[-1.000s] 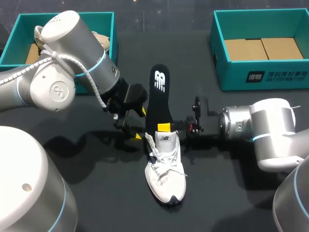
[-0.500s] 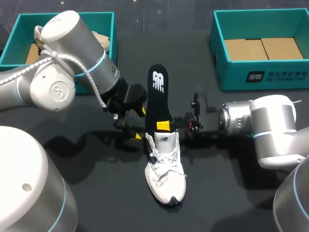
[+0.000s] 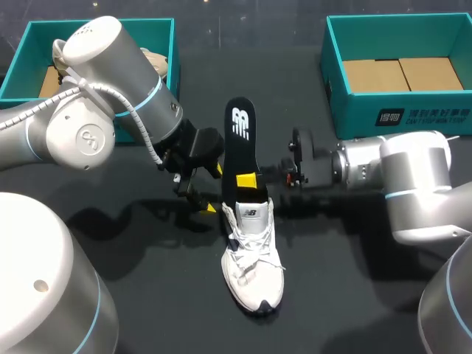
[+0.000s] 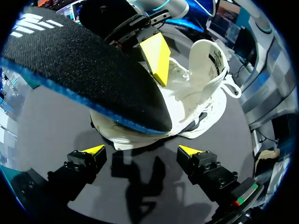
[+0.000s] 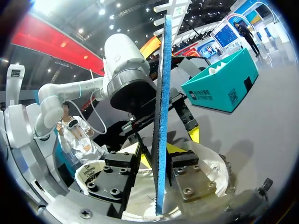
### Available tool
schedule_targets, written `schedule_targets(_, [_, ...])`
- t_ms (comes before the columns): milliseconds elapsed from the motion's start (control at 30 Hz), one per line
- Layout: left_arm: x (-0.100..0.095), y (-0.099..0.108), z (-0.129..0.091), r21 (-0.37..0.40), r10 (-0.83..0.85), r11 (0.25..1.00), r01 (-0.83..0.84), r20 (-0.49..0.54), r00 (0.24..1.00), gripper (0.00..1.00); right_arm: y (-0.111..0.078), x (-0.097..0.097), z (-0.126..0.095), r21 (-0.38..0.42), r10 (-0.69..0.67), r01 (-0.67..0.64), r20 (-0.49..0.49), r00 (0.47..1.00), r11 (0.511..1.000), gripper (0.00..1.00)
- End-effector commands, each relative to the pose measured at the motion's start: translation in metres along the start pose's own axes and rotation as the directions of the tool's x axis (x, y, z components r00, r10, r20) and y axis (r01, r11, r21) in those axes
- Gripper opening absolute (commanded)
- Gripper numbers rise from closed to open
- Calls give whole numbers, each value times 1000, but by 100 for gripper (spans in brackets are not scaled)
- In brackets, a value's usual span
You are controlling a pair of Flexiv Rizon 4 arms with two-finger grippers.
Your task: Take the shoe out of the shoebox, open the shoe tongue, remove and reinsert the insole, then place the shoe into the shoebox
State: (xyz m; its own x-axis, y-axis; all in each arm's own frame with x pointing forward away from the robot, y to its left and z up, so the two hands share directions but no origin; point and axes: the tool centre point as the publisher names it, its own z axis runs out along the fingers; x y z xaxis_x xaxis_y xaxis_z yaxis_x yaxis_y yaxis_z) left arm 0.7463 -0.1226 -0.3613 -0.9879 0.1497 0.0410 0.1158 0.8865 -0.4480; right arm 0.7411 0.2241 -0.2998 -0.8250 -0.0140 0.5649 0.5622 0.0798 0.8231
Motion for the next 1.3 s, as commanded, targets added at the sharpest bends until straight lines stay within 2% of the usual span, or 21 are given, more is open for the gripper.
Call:
schedule_targets(33, [0, 0, 2, -1, 1, 1000, -1, 0, 1000, 100, 7, 0, 2, 10, 1, -1, 5, 1000, 1000, 29])
schedule_targets(200, [0, 0, 2, -1, 1, 1000, -1, 0, 1000, 100, 14, 0, 3, 7, -4, 4, 12, 1000, 1000, 24])
schedule_targets(233, [0, 0, 2, -1, 1, 1000, -1, 0, 1000, 100, 14, 0, 3, 5, -4, 4, 13, 1000, 1000, 18])
schedule_targets(267, [0, 0, 2, -1, 1, 1000, -1, 0, 1000, 100, 15, 0, 3, 0, -1, 1, 20, 1000, 1000, 3])
schedule_targets(300, [0, 0, 2, -1, 1, 1000, -1, 0, 1000, 100, 15, 0, 3, -5, 3, -3, 27, 1000, 1000, 0])
schedule_targets(667, [0, 0, 2, -1, 1, 1000, -1, 0, 1000, 100, 1, -2, 3, -20, 49, -47, 109, 993, 999, 0])
schedule_targets(1133, [0, 0, 2, -1, 1, 1000, -1, 0, 1000, 100, -37, -1, 1, -27, 138, -136, 99, 985, 990, 0])
schedule_targets(1300, [0, 0, 2, -1, 1, 1000, -1, 0, 1000, 100, -44, -2, 2, -21, 169, -168, 95, 981, 986, 0])
